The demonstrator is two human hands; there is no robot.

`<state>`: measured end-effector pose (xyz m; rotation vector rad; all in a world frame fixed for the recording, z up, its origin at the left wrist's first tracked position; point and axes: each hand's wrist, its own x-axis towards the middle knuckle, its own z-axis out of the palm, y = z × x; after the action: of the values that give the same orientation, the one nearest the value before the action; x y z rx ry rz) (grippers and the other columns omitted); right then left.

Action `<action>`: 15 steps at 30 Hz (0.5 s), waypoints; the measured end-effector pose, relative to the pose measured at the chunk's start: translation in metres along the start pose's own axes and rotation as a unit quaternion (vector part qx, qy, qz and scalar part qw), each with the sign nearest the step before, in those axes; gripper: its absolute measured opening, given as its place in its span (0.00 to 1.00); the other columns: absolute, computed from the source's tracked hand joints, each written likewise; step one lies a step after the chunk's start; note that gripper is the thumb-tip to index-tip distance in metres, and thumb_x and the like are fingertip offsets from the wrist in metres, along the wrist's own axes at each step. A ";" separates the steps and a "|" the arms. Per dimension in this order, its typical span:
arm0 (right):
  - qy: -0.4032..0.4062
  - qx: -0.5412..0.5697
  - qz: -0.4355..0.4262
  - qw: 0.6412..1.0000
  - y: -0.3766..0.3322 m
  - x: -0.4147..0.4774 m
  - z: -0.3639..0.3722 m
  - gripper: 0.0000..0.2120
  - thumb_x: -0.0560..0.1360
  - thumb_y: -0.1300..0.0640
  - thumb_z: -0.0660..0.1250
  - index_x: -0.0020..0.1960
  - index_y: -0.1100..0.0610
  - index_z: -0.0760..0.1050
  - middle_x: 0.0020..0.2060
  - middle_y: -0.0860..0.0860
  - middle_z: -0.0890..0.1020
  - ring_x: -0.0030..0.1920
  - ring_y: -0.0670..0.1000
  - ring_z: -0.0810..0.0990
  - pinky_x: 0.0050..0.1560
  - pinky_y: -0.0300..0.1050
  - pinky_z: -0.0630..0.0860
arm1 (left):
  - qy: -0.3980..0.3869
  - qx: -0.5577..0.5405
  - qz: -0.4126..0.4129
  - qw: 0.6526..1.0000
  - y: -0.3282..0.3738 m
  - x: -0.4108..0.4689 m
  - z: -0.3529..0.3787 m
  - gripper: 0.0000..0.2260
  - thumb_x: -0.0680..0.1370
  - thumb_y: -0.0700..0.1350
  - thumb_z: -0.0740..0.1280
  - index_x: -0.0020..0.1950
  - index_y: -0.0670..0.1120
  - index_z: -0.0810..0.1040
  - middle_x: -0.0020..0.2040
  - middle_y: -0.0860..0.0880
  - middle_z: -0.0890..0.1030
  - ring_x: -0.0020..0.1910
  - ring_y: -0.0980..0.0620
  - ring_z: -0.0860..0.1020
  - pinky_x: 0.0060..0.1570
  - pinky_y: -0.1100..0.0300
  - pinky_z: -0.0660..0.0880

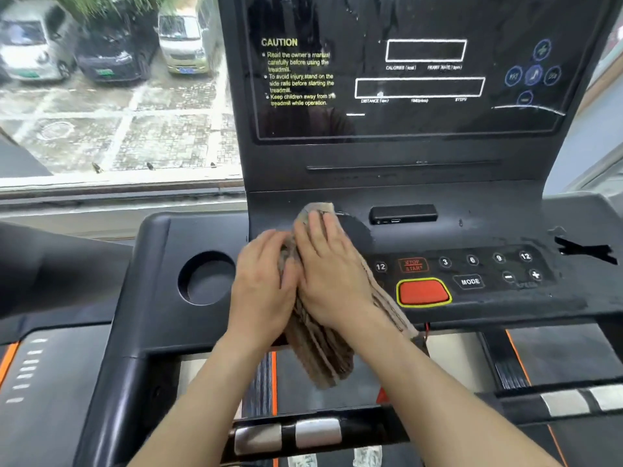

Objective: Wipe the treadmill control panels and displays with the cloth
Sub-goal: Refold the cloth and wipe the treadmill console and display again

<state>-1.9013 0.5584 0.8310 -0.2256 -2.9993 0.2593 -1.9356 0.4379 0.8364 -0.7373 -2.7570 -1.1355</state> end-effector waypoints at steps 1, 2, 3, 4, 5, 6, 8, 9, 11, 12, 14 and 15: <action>-0.012 0.009 -0.051 0.999 -0.015 0.002 0.002 0.28 0.81 0.50 0.49 0.78 0.58 0.54 0.78 0.55 0.56 0.78 0.55 0.49 0.77 0.50 0.46 | 0.011 0.000 -0.042 0.999 -0.012 0.004 -0.004 0.21 0.77 0.49 0.57 0.67 0.41 0.73 0.66 0.44 0.74 0.66 0.46 0.70 0.69 0.65 0.58; -0.034 0.019 -0.090 0.995 -0.022 -0.003 0.003 0.27 0.80 0.51 0.49 0.78 0.58 0.56 0.77 0.54 0.57 0.78 0.53 0.50 0.77 0.47 0.44 | 0.005 -0.004 -0.076 0.997 -0.021 0.006 -0.007 0.22 0.78 0.50 0.57 0.68 0.41 0.71 0.67 0.43 0.73 0.67 0.44 0.70 0.70 0.58 0.61; -0.045 0.019 -0.116 0.992 -0.022 -0.011 -0.001 0.27 0.80 0.51 0.50 0.78 0.58 0.57 0.77 0.53 0.59 0.78 0.51 0.51 0.76 0.46 0.44 | -0.009 -0.014 -0.098 0.995 -0.025 0.007 -0.010 0.22 0.78 0.51 0.57 0.70 0.42 0.69 0.69 0.43 0.72 0.68 0.44 0.69 0.69 0.53 0.63; -0.040 0.011 -0.126 0.991 -0.014 -0.019 -0.006 0.27 0.79 0.51 0.50 0.77 0.58 0.59 0.76 0.53 0.61 0.77 0.51 0.53 0.76 0.46 0.47 | -0.019 -0.023 -0.106 0.994 -0.024 0.007 -0.010 0.23 0.79 0.50 0.58 0.72 0.43 0.67 0.71 0.44 0.70 0.70 0.45 0.67 0.70 0.52 0.62; -0.031 0.005 -0.119 0.992 -0.003 -0.025 -0.010 0.28 0.79 0.50 0.50 0.77 0.58 0.60 0.76 0.52 0.62 0.77 0.50 0.55 0.76 0.47 0.50 | -0.022 -0.022 -0.100 0.994 -0.021 0.006 -0.009 0.23 0.80 0.49 0.59 0.74 0.43 0.65 0.74 0.44 0.67 0.72 0.46 0.64 0.72 0.53 0.60; -0.026 0.002 -0.097 0.995 0.009 -0.027 -0.012 0.28 0.80 0.48 0.50 0.78 0.56 0.58 0.77 0.51 0.60 0.77 0.50 0.53 0.76 0.48 0.52 | -0.020 -0.012 -0.090 0.996 -0.019 0.005 -0.007 0.24 0.80 0.47 0.60 0.75 0.43 0.63 0.75 0.44 0.64 0.74 0.46 0.62 0.72 0.57 0.56; -0.040 0.003 -0.027 0.999 0.024 -0.015 -0.013 0.31 0.81 0.45 0.50 0.79 0.55 0.49 0.79 0.50 0.51 0.78 0.49 0.44 0.77 0.48 0.46 | -0.019 0.003 -0.079 0.997 -0.017 -0.004 -0.005 0.24 0.81 0.47 0.62 0.76 0.44 0.62 0.77 0.46 0.61 0.75 0.48 0.59 0.69 0.64 0.52; -0.036 -0.001 0.002 0.999 0.021 -0.004 -0.011 0.32 0.81 0.44 0.49 0.80 0.56 0.46 0.79 0.50 0.47 0.78 0.50 0.41 0.77 0.47 0.42 | -0.019 0.004 -0.076 0.997 -0.019 -0.009 -0.006 0.24 0.80 0.48 0.63 0.76 0.45 0.63 0.76 0.47 0.62 0.74 0.50 0.59 0.68 0.66 0.51; -0.019 -0.018 -0.007 1.000 -0.003 0.016 -0.004 0.32 0.80 0.44 0.46 0.79 0.57 0.45 0.79 0.53 0.47 0.78 0.53 0.40 0.77 0.50 0.42 | -0.005 0.003 -0.076 0.997 -0.025 -0.016 -0.012 0.22 0.79 0.49 0.63 0.73 0.46 0.68 0.72 0.49 0.69 0.71 0.50 0.64 0.69 0.65 0.56; -0.023 -0.011 -0.045 0.999 -0.016 0.020 -0.002 0.31 0.80 0.45 0.44 0.79 0.57 0.48 0.79 0.53 0.49 0.78 0.53 0.41 0.77 0.50 0.42 | 0.007 -0.002 -0.080 0.997 -0.029 -0.019 -0.014 0.20 0.78 0.48 0.63 0.70 0.47 0.70 0.68 0.50 0.72 0.67 0.50 0.68 0.67 0.63 0.60; -0.065 0.012 -0.137 0.988 -0.026 0.012 -0.001 0.30 0.79 0.47 0.41 0.79 0.55 0.53 0.78 0.51 0.54 0.78 0.50 0.44 0.77 0.48 0.44 | 0.029 -0.015 -0.088 0.996 -0.032 -0.026 -0.019 0.15 0.77 0.43 0.64 0.64 0.48 0.74 0.60 0.54 0.76 0.60 0.52 0.71 0.59 0.64 0.64; -0.077 0.018 -0.165 0.983 -0.021 0.001 -0.006 0.30 0.79 0.47 0.42 0.79 0.55 0.55 0.78 0.50 0.55 0.78 0.48 0.45 0.77 0.48 0.46 | 0.034 -0.018 -0.083 0.996 -0.031 -0.032 -0.021 0.13 0.77 0.41 0.65 0.62 0.49 0.75 0.57 0.55 0.77 0.58 0.53 0.72 0.57 0.65 0.64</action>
<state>-1.9040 0.5391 0.8405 0.3095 -3.1120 0.3082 -1.9244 0.3915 0.8243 -0.4693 -2.7909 -1.2190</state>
